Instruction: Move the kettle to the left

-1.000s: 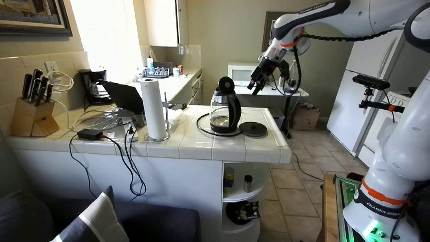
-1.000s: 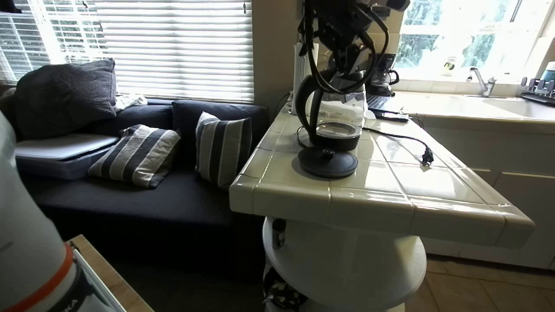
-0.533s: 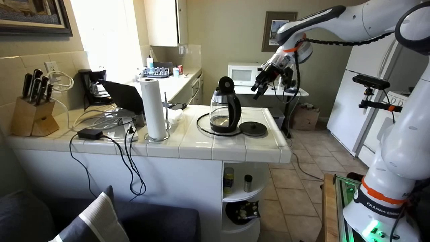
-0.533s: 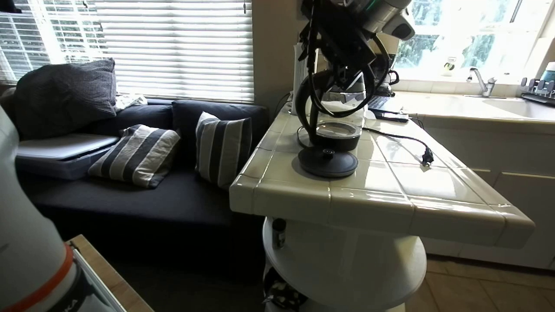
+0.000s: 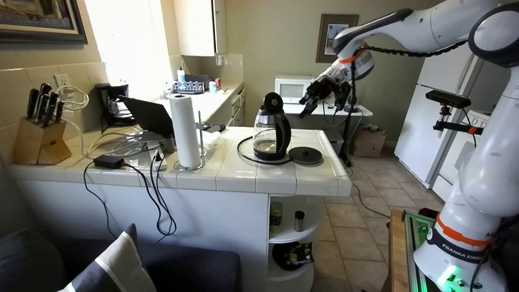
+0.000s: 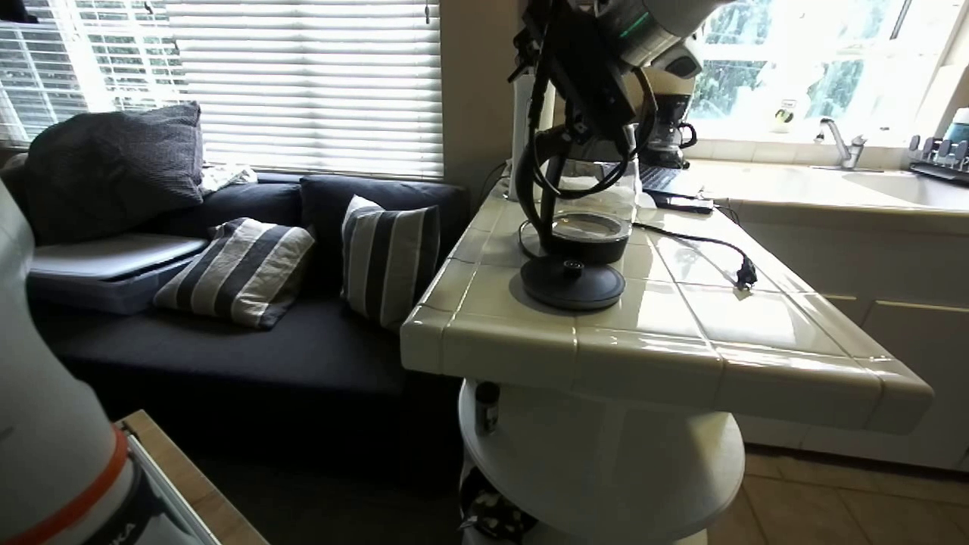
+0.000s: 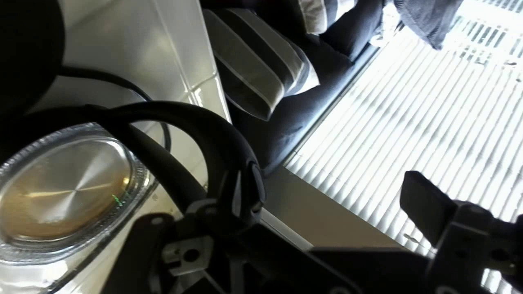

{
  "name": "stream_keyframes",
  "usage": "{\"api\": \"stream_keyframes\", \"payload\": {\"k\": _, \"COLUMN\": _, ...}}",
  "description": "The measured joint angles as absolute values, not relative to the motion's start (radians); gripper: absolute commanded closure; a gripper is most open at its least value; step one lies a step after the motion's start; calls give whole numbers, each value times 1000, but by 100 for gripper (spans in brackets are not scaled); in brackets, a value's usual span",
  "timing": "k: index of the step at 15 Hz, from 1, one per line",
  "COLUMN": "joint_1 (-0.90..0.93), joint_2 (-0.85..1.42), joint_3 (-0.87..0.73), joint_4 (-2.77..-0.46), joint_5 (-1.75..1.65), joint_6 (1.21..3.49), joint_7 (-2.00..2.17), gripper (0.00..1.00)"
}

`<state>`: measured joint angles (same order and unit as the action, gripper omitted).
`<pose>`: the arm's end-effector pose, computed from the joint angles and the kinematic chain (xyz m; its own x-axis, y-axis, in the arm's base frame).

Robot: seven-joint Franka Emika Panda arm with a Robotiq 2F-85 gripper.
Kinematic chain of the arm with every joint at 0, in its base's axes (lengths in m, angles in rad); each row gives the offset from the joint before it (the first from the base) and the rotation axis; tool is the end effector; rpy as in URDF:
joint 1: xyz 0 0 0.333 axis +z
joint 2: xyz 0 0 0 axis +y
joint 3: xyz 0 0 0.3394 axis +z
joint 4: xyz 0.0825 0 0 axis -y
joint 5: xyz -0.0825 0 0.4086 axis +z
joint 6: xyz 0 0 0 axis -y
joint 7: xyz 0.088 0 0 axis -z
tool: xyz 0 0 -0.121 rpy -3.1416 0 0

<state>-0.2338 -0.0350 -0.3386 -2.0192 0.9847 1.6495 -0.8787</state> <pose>0.5060 -0.2154 0.4898 0.9221 -0.1420 0.3600 0.2078 -0.6031 -0.7702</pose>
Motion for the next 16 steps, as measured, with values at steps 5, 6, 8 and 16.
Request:
{"api": "stream_keyframes", "payload": {"k": 5, "joint_1": -273, "joint_2": 74, "joint_3": -338, "joint_4": -2000, "joint_5": 1134, "joint_6": 1544, "joint_7": -1034, "gripper": 0}}
{"api": "stream_keyframes", "payload": {"k": 6, "joint_1": -281, "joint_2": 94, "joint_3": -338, "joint_4": -1995, "joint_5": 1151, "joint_6": 1526, "joint_7": -1049, "gripper": 0}}
{"api": "stream_keyframes", "payload": {"k": 8, "joint_1": -293, "joint_2": 127, "joint_3": -337, "joint_4": -1987, "joint_5": 1178, "joint_6": 1507, "joint_7": -1061, "gripper": 0}}
{"api": "stream_keyframes", "payload": {"k": 16, "joint_1": -316, "joint_2": 212, "joint_3": -323, "joint_4": -1958, "joint_5": 1268, "joint_6": 1488, "joint_7": -1069, "gripper": 0}}
